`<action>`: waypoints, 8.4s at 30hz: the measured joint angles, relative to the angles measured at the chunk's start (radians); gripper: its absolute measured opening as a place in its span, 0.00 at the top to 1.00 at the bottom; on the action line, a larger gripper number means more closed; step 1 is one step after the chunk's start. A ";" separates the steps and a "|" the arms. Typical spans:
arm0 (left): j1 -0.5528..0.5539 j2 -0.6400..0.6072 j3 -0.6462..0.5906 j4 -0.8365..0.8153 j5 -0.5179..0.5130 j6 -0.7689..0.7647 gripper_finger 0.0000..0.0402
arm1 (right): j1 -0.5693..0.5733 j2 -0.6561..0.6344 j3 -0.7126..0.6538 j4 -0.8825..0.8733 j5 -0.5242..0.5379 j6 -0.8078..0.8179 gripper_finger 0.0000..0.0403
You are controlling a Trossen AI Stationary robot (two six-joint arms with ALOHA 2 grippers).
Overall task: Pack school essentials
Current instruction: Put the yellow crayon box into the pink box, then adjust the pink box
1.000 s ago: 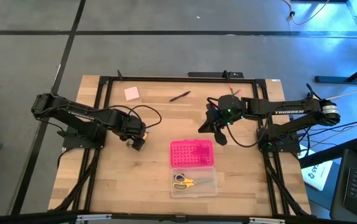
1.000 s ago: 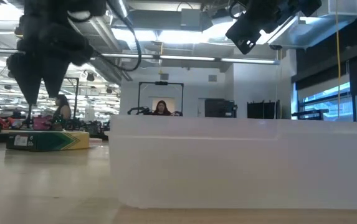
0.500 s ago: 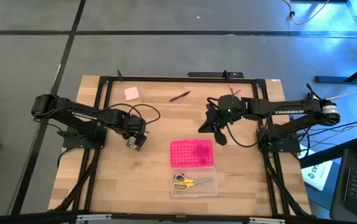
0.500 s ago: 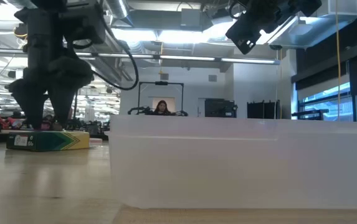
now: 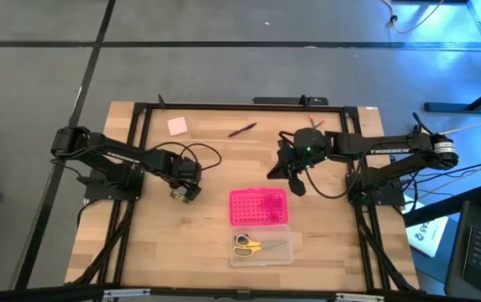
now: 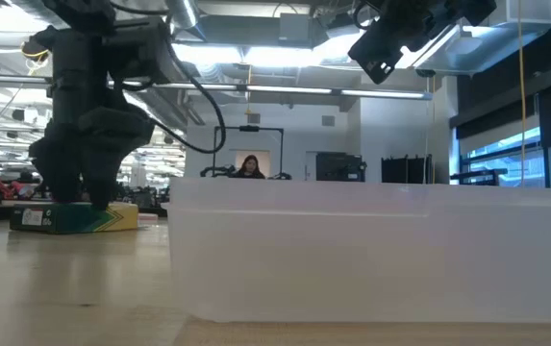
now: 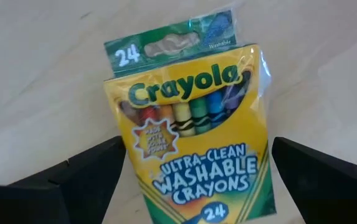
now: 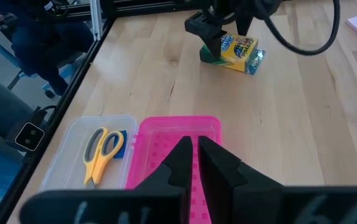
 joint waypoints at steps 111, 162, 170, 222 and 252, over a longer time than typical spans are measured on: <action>-0.352 0.427 0.557 0.593 -0.026 0.603 0.29 | 0.058 -0.204 0.000 -0.235 -0.315 -0.029 0.93; -0.392 0.589 0.557 0.662 -0.029 0.708 0.29 | 0.073 -0.203 0.000 -0.273 -0.235 -0.078 0.93; -0.393 0.589 0.557 0.662 -0.029 0.706 0.29 | 0.073 -0.203 0.000 -0.273 -0.235 -0.078 0.93; -0.225 0.428 0.557 0.405 0.075 0.674 0.06 | 0.073 -0.203 0.000 -0.272 -0.235 -0.078 0.93; -0.055 0.503 0.556 0.305 0.155 0.703 0.06 | 0.073 -0.204 0.000 -0.263 -0.234 -0.078 0.93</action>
